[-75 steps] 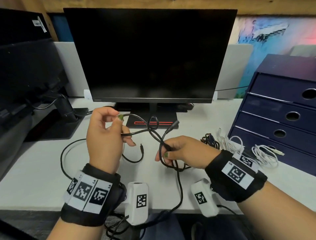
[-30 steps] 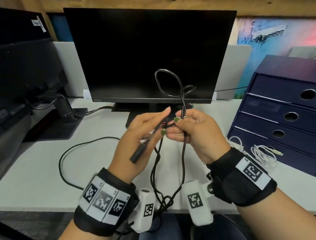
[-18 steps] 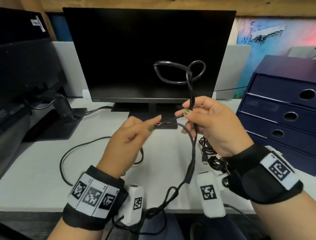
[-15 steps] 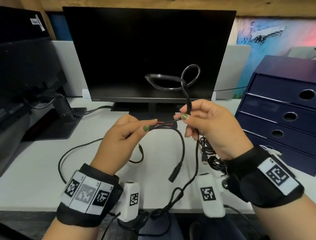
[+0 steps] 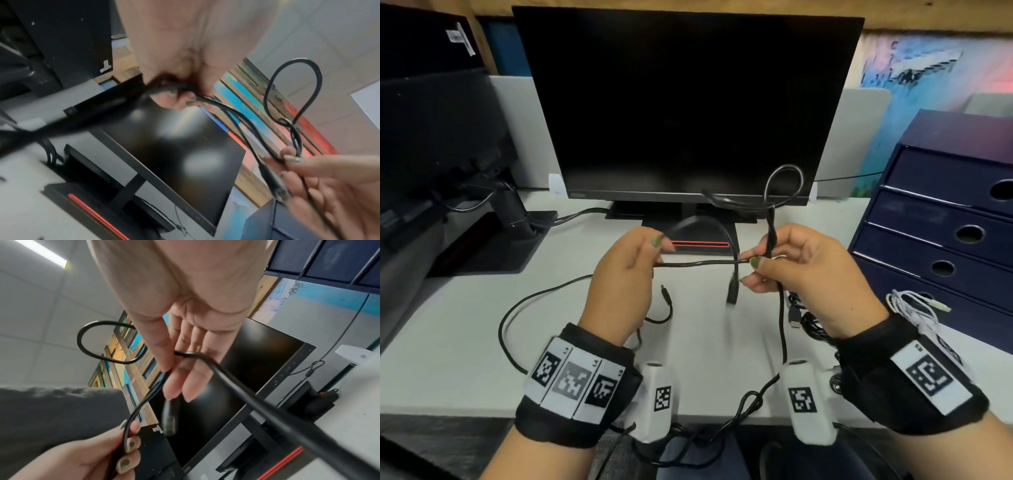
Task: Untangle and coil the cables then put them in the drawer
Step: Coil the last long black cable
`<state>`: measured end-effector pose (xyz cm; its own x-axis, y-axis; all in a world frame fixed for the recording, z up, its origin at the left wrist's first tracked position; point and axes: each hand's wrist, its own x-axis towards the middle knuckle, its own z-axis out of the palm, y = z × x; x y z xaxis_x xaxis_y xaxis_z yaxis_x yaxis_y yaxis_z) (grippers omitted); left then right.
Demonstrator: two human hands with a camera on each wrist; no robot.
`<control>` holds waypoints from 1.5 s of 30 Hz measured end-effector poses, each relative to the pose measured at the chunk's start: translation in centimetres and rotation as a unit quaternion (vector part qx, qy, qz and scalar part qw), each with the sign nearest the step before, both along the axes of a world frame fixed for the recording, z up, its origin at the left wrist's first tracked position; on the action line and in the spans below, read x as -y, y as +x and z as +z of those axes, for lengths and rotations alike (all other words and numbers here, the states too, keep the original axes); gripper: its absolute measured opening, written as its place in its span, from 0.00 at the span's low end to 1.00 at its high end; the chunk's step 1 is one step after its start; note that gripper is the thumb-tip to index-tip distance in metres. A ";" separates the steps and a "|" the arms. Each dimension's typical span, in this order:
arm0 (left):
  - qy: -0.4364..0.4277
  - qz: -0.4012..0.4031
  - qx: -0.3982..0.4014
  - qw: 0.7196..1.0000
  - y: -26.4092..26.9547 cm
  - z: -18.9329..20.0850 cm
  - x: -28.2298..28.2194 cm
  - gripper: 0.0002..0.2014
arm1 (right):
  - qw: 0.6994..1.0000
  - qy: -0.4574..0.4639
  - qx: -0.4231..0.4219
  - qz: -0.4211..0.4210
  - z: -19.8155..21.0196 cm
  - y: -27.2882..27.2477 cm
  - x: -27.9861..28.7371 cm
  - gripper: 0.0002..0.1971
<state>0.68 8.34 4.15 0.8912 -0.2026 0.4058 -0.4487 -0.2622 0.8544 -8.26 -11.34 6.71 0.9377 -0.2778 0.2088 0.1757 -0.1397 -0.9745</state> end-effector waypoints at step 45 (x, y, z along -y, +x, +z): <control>-0.051 -0.085 -0.150 0.984 0.3 -0.8 0.1 0.16 | 0.995 0.084 0.013 -0.057 0.0 0.2 1.8 0.10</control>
